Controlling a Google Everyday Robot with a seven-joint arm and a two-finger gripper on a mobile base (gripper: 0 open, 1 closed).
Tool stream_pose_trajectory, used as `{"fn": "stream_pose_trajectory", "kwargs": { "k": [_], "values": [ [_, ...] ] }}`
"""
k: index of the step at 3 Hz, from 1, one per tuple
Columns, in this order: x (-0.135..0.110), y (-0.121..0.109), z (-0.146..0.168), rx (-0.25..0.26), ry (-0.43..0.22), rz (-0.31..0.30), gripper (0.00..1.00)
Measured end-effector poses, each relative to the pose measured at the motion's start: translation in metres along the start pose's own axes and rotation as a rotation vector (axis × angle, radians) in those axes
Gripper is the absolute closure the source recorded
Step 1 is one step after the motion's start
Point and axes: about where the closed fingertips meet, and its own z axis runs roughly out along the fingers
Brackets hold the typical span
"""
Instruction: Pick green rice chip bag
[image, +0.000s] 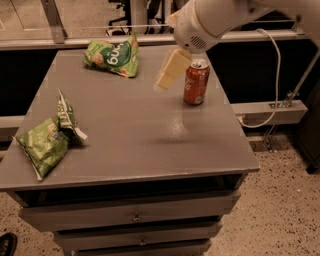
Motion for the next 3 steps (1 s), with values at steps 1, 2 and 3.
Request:
{"fn": "stream_pose_trajectory", "kwargs": {
  "k": [1, 2, 3],
  "values": [
    [-0.030, -0.021, 0.075, -0.003, -0.105, 0.017, 0.00],
    [-0.082, -0.056, 0.140, 0.014, -0.193, 0.006, 0.00],
    [-0.116, -0.085, 0.192, 0.028, -0.239, 0.037, 0.00]
  ]
}}
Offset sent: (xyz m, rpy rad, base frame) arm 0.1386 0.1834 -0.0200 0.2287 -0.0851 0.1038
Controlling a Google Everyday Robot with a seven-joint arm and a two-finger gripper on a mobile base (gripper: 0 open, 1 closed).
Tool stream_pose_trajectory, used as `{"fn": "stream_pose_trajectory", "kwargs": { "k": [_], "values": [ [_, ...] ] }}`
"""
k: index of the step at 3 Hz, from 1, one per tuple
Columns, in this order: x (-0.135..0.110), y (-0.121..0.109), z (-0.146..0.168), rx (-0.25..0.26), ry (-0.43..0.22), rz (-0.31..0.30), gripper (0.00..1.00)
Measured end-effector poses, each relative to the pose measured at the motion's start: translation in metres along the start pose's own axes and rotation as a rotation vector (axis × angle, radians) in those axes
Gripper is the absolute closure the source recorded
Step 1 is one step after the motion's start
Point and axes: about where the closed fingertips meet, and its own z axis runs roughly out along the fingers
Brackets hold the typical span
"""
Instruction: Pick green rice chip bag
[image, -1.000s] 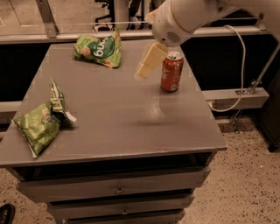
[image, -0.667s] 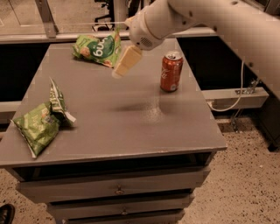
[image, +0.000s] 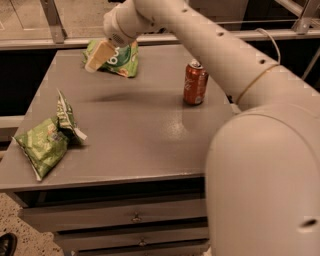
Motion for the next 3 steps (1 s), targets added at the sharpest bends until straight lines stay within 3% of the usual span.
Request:
{"fn": "stream_pose_trajectory", "kwargs": {
  "k": [1, 2, 3],
  "values": [
    [0.001, -0.014, 0.046, 0.023, 0.028, 0.032, 0.00],
    [0.041, -0.020, 0.085, 0.044, 0.147, 0.085, 0.00],
    [0.066, -0.023, 0.099, 0.053, 0.217, 0.109, 0.00]
  ]
}}
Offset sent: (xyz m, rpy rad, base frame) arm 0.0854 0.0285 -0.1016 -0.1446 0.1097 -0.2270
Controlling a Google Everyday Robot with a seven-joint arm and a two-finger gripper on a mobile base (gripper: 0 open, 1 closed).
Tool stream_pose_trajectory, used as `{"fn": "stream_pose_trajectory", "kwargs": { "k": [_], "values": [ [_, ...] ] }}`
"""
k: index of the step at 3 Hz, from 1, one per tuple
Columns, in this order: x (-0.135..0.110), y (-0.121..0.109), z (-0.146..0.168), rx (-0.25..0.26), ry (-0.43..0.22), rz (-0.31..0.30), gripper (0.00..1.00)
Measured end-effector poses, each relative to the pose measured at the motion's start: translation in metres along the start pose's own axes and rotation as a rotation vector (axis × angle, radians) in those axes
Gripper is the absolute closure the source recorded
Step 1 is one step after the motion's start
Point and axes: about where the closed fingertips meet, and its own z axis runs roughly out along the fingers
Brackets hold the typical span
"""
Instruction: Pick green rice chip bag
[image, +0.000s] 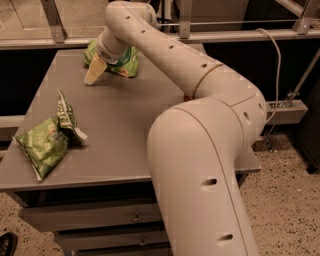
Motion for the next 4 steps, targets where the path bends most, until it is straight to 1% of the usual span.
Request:
{"fn": "stream_pose_trajectory", "kwargs": {
  "k": [1, 2, 3, 4],
  "values": [
    [0.013, -0.010, 0.002, 0.021, 0.023, 0.012, 0.14],
    [0.014, -0.024, -0.008, 0.046, 0.007, 0.011, 0.45],
    [0.013, -0.032, -0.016, 0.057, -0.012, 0.004, 0.68],
    [-0.008, -0.031, -0.042, 0.055, -0.087, -0.039, 0.92]
  ]
}}
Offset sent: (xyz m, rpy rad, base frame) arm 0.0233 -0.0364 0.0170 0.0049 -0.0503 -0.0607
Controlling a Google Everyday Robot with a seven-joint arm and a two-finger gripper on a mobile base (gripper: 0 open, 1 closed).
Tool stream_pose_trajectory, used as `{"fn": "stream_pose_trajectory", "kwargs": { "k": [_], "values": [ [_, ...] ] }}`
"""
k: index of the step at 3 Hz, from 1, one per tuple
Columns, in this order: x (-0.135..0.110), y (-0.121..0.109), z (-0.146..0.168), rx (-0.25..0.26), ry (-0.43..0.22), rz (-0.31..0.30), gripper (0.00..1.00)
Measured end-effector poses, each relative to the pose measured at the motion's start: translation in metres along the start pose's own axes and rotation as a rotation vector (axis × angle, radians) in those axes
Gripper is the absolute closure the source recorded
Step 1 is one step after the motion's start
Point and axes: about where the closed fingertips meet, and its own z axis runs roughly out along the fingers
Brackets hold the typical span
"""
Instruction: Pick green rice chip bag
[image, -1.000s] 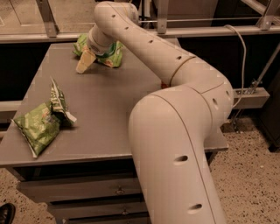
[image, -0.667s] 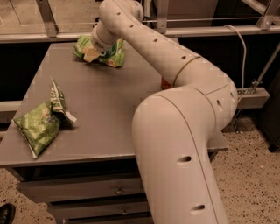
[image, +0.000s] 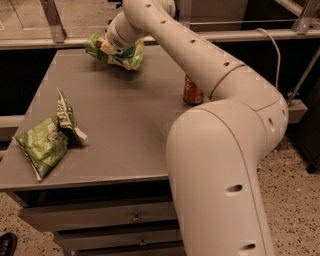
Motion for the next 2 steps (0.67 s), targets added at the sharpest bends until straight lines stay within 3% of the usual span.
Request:
{"fn": "stream_pose_trajectory", "kwargs": {
  "k": [1, 2],
  "values": [
    [-0.044, 0.017, -0.049, -0.033, -0.149, -0.098, 1.00],
    [-0.067, 0.026, -0.092, -0.067, -0.279, -0.131, 1.00]
  ]
}}
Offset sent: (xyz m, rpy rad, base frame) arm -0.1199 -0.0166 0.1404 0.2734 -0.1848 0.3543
